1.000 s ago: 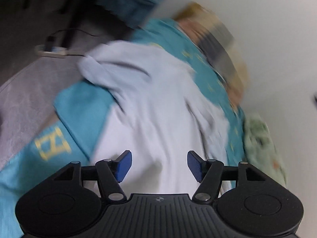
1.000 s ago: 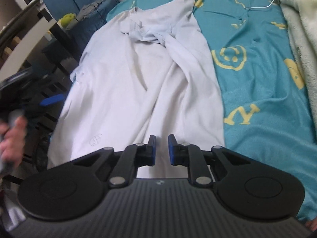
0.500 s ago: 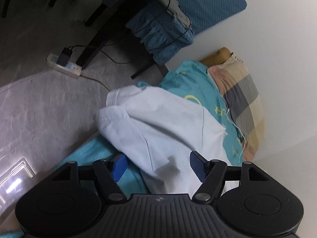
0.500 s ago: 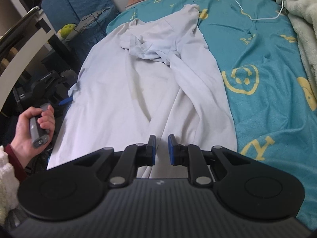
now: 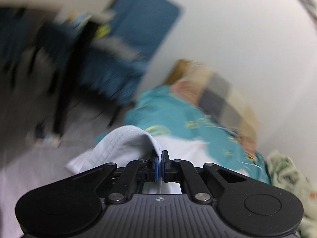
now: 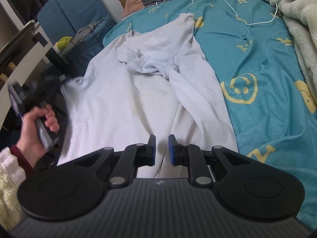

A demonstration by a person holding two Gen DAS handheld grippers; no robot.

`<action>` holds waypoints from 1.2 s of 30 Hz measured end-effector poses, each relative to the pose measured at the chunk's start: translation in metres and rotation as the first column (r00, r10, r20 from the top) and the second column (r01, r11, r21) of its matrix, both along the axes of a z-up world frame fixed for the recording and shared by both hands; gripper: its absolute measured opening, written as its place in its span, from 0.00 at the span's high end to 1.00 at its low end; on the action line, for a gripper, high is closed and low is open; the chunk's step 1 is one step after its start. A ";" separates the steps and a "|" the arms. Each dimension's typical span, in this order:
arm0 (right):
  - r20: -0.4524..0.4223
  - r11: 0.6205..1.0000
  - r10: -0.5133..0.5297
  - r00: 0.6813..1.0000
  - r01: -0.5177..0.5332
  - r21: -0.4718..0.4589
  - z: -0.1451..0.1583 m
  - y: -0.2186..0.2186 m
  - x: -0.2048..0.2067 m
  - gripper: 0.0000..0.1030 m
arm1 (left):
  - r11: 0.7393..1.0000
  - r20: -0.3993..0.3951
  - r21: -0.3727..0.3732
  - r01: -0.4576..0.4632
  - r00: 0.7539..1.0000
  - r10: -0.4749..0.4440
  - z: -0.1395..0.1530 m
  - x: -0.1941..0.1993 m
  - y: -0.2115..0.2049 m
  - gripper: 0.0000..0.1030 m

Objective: Fold clothes

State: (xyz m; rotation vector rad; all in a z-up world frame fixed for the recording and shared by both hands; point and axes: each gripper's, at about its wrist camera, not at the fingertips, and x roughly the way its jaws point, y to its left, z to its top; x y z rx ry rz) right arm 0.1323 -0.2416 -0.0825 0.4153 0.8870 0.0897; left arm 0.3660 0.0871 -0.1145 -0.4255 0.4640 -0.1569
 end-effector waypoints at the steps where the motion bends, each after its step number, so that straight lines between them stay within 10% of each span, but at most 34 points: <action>1: 0.002 1.000 -0.005 1.000 0.005 0.005 0.000 -0.002 -0.001 0.84 | 0.998 0.023 0.054 0.043 0.999 -0.045 0.011 0.000 -0.022 0.97; 6: 0.017 0.999 -0.036 0.999 0.035 0.034 0.003 -0.013 -0.005 0.83 | 0.938 0.033 0.231 0.257 0.962 -0.271 0.026 -0.004 -0.137 0.96; 14: 0.006 0.992 -0.093 0.996 0.092 0.081 -0.005 -0.034 -0.008 0.83 | 0.889 -0.144 0.270 0.370 0.928 -0.343 -0.053 0.006 -0.236 0.82; 23: 0.058 0.994 -0.070 0.996 0.065 0.085 -0.006 -0.035 -0.002 0.83 | 0.870 -0.174 0.226 0.438 0.897 -0.406 -0.039 -0.024 -0.217 0.39; 36: 0.270 1.000 0.003 0.963 0.002 -0.016 0.032 -0.019 -0.022 0.83 | 0.927 -0.120 0.251 0.278 0.960 -0.255 0.066 -0.185 -0.141 0.31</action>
